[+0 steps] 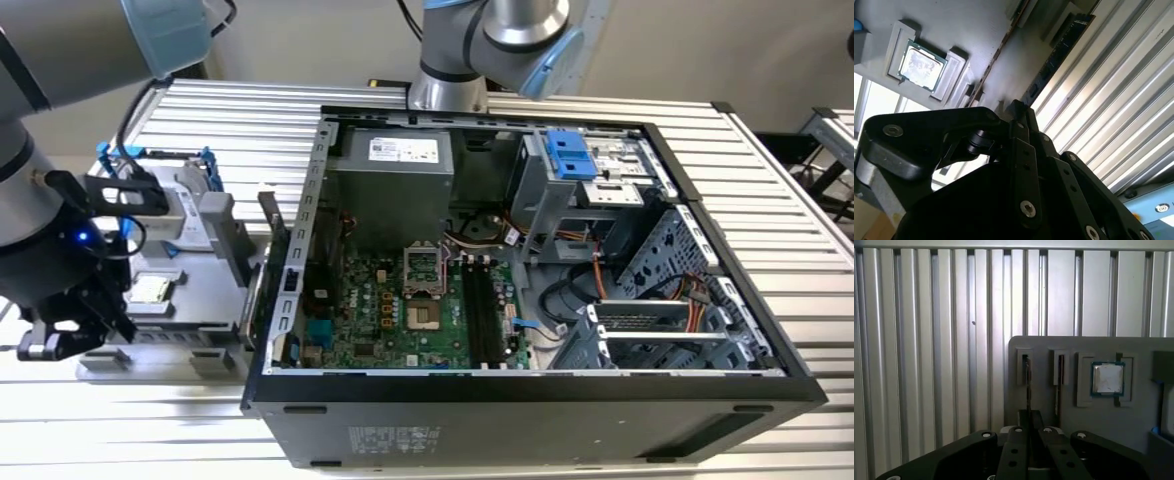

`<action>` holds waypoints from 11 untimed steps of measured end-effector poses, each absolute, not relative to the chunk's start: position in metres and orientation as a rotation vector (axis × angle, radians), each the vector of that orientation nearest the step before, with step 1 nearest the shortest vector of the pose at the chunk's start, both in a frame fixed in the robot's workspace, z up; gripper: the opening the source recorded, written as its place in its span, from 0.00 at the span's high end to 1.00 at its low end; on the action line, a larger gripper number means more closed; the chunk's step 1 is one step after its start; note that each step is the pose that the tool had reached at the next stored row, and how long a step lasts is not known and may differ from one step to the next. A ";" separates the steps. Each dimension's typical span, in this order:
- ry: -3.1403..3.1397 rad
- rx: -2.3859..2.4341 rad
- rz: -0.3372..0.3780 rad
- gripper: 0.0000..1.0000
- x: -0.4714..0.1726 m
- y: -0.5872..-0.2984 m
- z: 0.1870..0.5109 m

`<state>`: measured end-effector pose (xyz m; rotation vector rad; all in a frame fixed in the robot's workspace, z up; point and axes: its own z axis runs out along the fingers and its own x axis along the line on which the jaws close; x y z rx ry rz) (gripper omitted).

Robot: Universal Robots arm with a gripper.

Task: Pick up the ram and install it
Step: 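Pick up the ram and move it above insertion slot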

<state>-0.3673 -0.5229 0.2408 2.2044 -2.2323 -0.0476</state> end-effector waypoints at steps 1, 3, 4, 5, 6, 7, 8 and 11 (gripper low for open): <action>-2.232 2.204 -0.048 1.00 -0.367 -0.523 0.242; -2.232 2.204 -0.048 1.00 -0.367 -0.523 0.243; -2.232 2.204 -0.048 1.00 -0.367 -0.523 0.244; -2.232 2.204 -0.048 1.00 -0.367 -0.523 0.245; -2.232 2.204 -0.048 1.00 -0.367 -0.523 0.245; -2.232 2.204 -0.048 1.00 -0.367 -0.523 0.246; -2.232 2.204 -0.048 1.00 -0.367 -0.523 0.246; -2.233 2.204 -0.048 1.00 -0.367 -0.523 0.248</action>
